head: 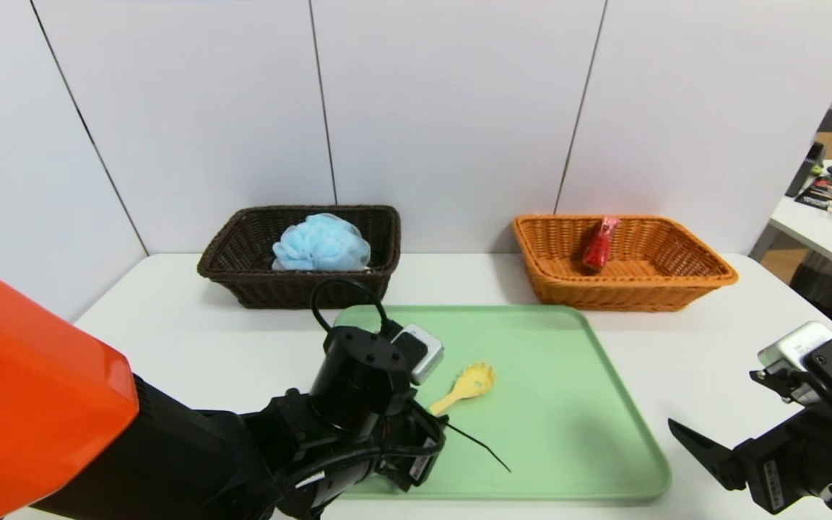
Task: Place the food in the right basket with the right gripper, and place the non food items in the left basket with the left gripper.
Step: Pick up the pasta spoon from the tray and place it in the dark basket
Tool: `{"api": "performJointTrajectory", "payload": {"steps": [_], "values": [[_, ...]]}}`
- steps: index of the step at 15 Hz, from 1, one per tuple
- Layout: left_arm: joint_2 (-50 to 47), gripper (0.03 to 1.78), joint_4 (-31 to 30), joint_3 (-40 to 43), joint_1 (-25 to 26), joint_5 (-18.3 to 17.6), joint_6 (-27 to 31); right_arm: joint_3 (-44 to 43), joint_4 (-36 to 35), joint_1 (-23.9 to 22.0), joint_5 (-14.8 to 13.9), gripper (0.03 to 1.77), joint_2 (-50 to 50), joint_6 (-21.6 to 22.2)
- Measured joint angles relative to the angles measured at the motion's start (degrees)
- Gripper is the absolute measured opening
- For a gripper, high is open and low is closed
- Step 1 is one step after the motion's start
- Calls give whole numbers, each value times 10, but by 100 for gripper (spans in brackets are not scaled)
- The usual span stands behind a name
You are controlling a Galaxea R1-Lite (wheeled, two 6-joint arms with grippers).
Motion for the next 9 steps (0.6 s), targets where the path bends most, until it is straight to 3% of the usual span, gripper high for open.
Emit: {"api": "performJointTrajectory", "payload": {"steps": [1, 2, 9], "values": [[0, 60, 0, 0, 0, 0, 0, 0, 0, 0, 1, 170, 0, 0], [0, 17, -1, 0, 0, 0, 0, 0, 0, 0, 0, 170, 0, 0], [-5, 16, 0, -1, 0, 3, 2, 0, 0, 0, 1, 170, 0, 0]]}}
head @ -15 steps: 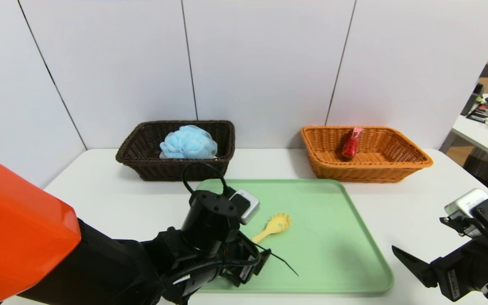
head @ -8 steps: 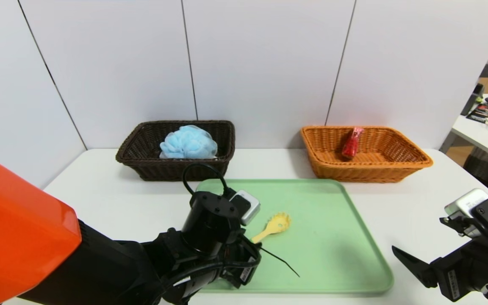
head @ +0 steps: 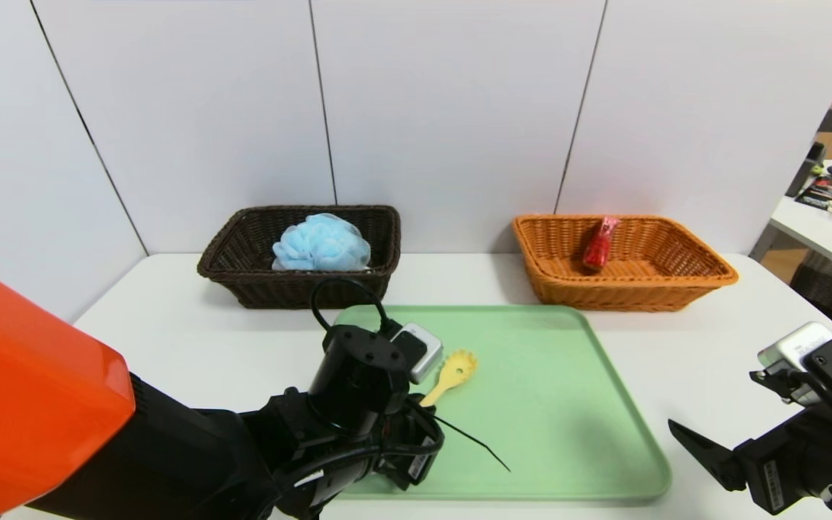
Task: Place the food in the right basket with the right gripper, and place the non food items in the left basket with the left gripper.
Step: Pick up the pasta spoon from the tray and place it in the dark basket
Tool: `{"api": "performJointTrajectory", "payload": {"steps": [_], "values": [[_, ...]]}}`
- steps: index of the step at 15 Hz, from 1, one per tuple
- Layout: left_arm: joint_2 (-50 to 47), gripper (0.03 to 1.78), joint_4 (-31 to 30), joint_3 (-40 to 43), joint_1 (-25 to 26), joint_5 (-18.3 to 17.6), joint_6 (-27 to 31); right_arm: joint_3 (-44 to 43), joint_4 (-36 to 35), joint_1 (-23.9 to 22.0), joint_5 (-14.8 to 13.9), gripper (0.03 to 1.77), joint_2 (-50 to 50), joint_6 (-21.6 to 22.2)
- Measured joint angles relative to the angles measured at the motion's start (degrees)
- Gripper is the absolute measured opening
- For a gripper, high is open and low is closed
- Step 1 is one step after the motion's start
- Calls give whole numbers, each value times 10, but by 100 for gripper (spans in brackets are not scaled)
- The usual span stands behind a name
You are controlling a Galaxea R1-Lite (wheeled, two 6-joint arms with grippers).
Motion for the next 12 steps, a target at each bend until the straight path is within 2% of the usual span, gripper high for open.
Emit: {"api": "performJointTrajectory", "payload": {"steps": [3, 7, 10, 12], "values": [[-36, 16, 2, -12, -4, 6, 18, 1, 0, 0, 0, 170, 0, 0], [-106, 16, 10, -38, -16, 42, 70, 4, 0, 0, 0, 170, 0, 0], [-146, 16, 53, -80, -7, 68, 76, 4, -1, 0, 0, 170, 0, 0], [-161, 16, 91, -115, 25, 69, 77, 4, 0, 0, 0, 170, -3, -5]]}}
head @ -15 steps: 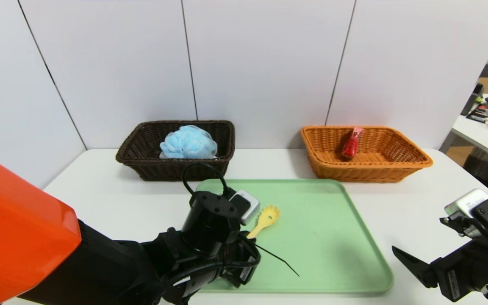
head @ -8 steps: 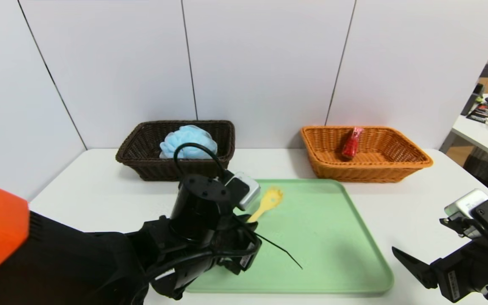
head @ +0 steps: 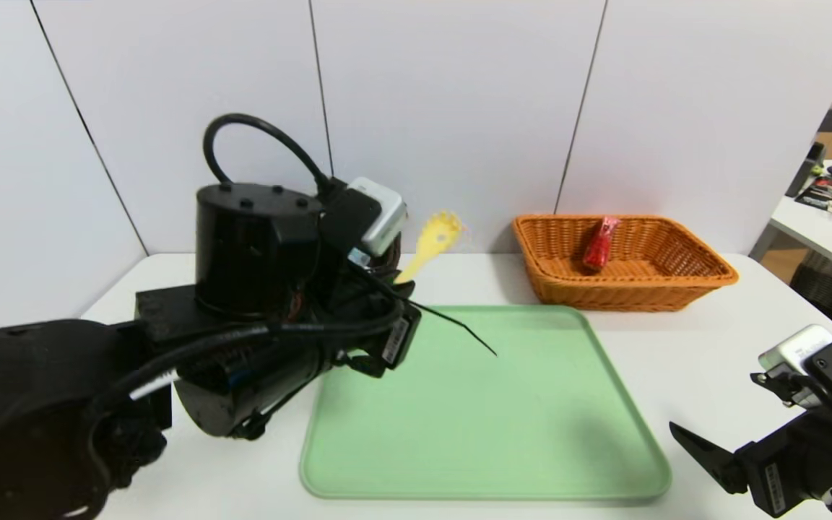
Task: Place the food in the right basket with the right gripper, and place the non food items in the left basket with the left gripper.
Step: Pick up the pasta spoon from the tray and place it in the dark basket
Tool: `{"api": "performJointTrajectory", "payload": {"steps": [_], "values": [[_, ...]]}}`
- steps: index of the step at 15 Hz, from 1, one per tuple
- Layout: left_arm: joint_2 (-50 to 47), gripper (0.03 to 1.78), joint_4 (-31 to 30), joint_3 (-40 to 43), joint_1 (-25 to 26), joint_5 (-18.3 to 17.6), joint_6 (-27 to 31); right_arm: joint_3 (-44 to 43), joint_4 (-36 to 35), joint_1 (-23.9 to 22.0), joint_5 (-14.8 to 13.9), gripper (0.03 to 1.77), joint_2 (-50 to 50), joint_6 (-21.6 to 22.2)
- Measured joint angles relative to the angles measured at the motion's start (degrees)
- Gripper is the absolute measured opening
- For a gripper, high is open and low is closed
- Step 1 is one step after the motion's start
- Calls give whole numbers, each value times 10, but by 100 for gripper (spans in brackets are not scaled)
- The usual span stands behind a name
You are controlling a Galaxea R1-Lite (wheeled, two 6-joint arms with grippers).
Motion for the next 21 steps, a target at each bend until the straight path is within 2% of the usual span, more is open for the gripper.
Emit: {"api": "performJointTrajectory", "payload": {"steps": [2, 3, 5, 8, 11, 14, 16, 21], "values": [[-9, 16, 34, -39, 48, -26, 9, 0, 0, 0, 0, 170, -3, -4], [-12, 16, 55, -58, 78, -57, 23, 0, 0, 0, 0, 170, -4, -5], [-15, 16, 95, -87, 138, -141, 66, 3, 0, 0, 0, 170, -8, -6], [-10, 16, 158, -111, 208, -277, 178, 7, 0, 0, 0, 170, -12, -7], [8, 16, 216, -135, 246, -366, 276, 9, 0, 1, 1, 170, -12, -8], [41, 16, 252, -172, 278, -408, 355, 11, 0, 2, 0, 170, -12, -7], [65, 16, 279, -205, 295, -420, 393, 17, 0, 2, 0, 170, -13, -7], [134, 16, 304, -311, 327, -434, 416, 22, 0, 2, 0, 170, -14, -8]]}}
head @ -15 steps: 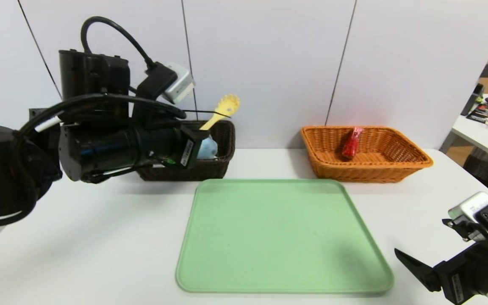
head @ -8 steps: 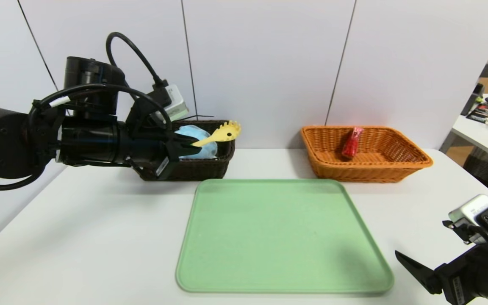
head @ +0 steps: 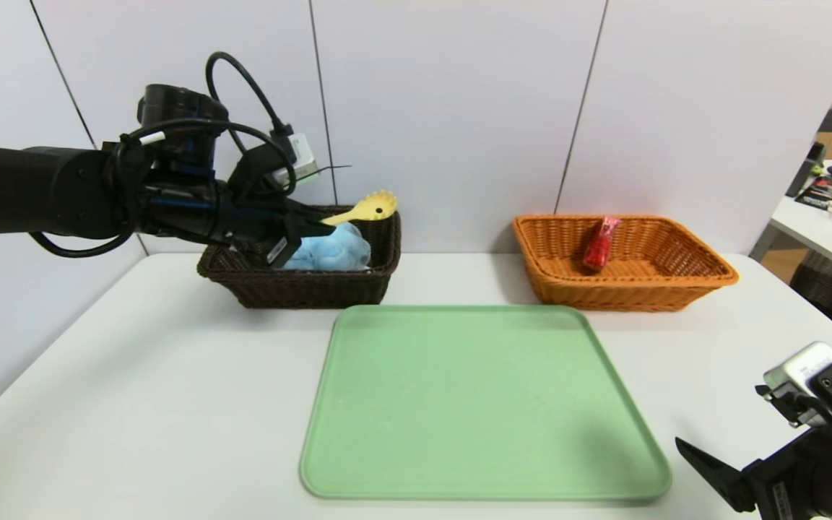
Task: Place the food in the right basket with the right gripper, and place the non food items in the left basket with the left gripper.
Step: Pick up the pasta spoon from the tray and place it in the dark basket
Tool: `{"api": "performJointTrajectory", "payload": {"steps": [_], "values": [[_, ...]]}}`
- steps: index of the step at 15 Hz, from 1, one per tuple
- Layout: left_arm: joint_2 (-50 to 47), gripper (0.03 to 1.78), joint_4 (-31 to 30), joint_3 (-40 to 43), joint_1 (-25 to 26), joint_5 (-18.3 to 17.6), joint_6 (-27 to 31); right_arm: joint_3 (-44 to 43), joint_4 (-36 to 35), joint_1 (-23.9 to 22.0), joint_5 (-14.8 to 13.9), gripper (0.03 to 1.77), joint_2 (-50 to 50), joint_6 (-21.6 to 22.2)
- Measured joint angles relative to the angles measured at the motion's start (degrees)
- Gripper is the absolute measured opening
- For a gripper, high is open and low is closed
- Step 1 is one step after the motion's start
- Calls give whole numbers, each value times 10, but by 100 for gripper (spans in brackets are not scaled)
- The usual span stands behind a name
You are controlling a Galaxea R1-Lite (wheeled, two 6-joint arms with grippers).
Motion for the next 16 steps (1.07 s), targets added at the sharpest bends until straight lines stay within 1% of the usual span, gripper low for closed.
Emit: {"api": "performJointTrajectory", "payload": {"steps": [2, 5, 8, 11, 12, 16], "values": [[31, 16, 6, -34, 11, 1, 3, 3, 0, 0, 0, 170, 0, 0], [66, 16, 42, -67, 23, 3, 8, 9, 0, 0, 0, 170, -1, -1], [101, 16, 59, -103, 42, 4, 26, 12, 0, 0, 0, 170, -1, -4], [127, 16, 113, -149, 60, 4, 37, 16, 0, 1, 0, 170, 0, -8], [135, 16, 122, -159, 64, 4, 40, 17, 0, 2, 0, 170, 0, -9], [159, 16, 122, -182, 73, 4, 45, 19, 0, 5, 0, 170, 0, -9]]}}
